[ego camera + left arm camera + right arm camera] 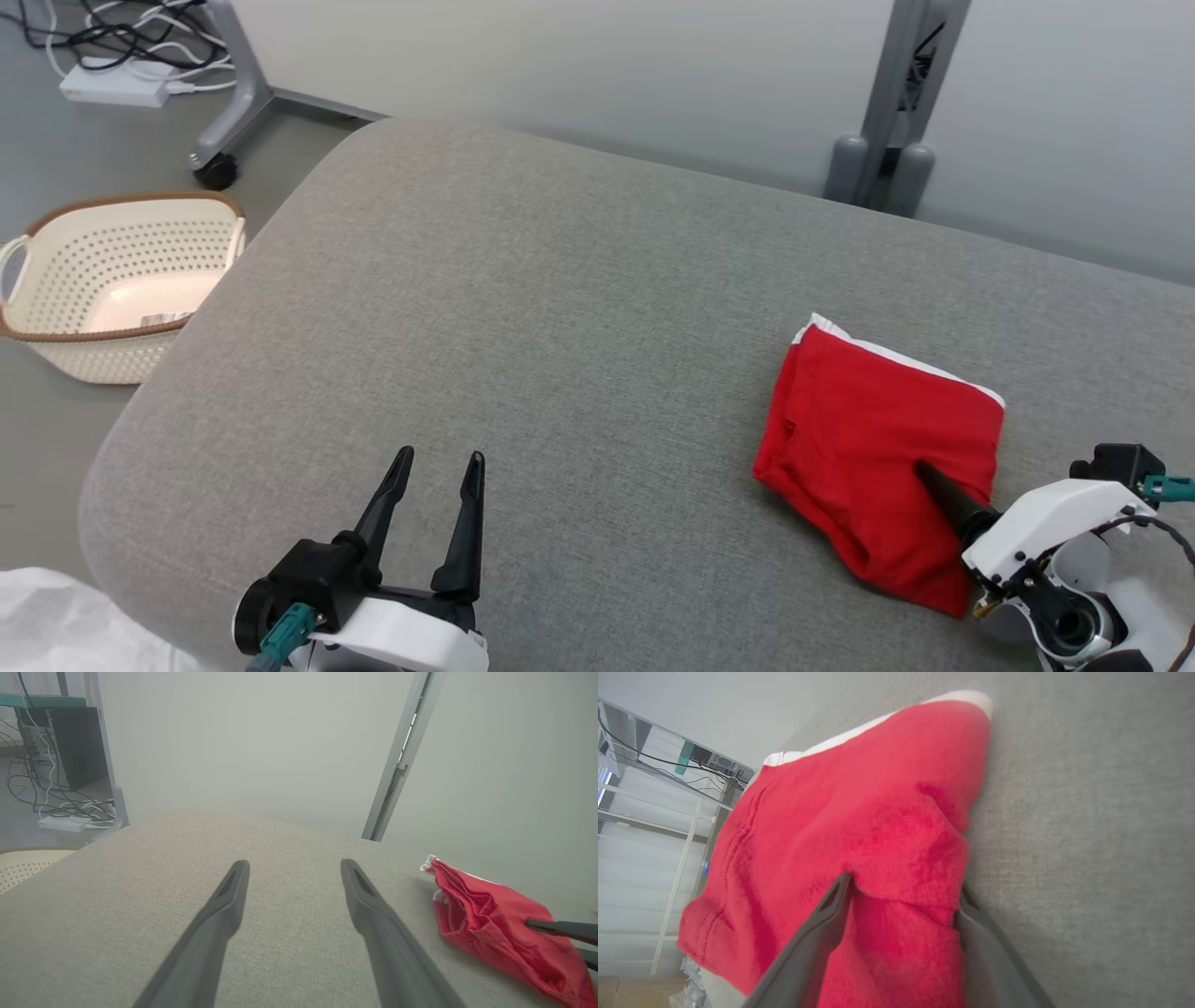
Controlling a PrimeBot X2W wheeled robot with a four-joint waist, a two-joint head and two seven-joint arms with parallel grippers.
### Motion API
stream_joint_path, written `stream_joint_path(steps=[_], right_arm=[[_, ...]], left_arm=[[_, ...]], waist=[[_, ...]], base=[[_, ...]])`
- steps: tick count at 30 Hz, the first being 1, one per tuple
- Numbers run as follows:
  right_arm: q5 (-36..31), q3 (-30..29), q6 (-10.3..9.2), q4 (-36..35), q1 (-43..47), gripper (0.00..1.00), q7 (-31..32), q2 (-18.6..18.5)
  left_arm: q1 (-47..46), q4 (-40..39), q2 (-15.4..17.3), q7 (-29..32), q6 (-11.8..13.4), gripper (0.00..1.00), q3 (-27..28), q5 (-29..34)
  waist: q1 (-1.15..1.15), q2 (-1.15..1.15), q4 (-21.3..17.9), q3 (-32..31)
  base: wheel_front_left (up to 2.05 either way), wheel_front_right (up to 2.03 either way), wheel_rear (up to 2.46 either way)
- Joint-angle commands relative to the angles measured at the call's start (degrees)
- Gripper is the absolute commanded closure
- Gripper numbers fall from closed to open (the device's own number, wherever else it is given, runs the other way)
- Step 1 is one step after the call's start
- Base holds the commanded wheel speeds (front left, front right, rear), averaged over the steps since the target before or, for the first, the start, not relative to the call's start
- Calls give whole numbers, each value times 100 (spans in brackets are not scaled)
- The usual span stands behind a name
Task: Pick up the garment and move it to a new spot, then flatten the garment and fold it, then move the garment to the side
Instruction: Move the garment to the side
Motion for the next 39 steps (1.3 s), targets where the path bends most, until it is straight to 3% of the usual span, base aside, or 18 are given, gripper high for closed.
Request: stream_joint_path(steps=[1, 9, 10, 11, 12, 19, 24, 31, 36, 39], right_arm=[[50, 5, 3, 27, -65, 0, 5, -29], [341, 198, 3, 348, -388, 3, -76, 17], [343, 254, 3, 373, -426, 51, -90, 15], [317, 326, 3, 386, -465, 87, -122, 2], [281, 389, 3, 400, -489, 100, -168, -16], [65, 914, 3, 389, -627, 100, -568, -246], [-203, 1526, 3, 107, -611, 100, -719, -551], [-258, 2087, 3, -485, -840, 100, -506, -1352], [-282, 2257, 3, -799, -1006, 100, -243, -2179], [-255, 2222, 3, -848, -1080, 100, -227, -2450]], left_arm=[[-51, -20, 20, -18, -4, 0, -4, 49], [-97, -11, 20, -18, 25, 0, -93, 91], [-108, -4, 19, -18, 14, 0, -107, 105], [-123, 1, 20, -18, 9, 0, -122, 116], [-141, 8, 20, -18, 8, 0, -133, 118], [-142, 66, 20, -18, 35, 0, -177, 118], [-41, 96, 20, -18, 39, 0, -147, 68], [-14, 135, 22, -17, 49, 0, -125, -23], [-66, 221, 22, -18, 86, 0, -235, -130], [-120, 254, 25, -18, 93, 0, -252, -130]], waist=[[0, 0, 88, 50], [0, 0, 220, 197], [0, 0, 220, 214], [0, 0, 218, 229], [0, 0, 215, 238], [0, 0, 53, 174], [0, 0, -273, -8], [0, 0, -944, -156], [0, 0, -1372, -151], [0, 0, -1537, -85]], base=[[0, 0, 0], [0, 0, 0], [0, 0, 0], [0, 0, 0], [0, 0, 0], [0, 0, 0], [0, 0, 0], [0, 0, 0], [0, 0, 0], [0, 0, 0]])
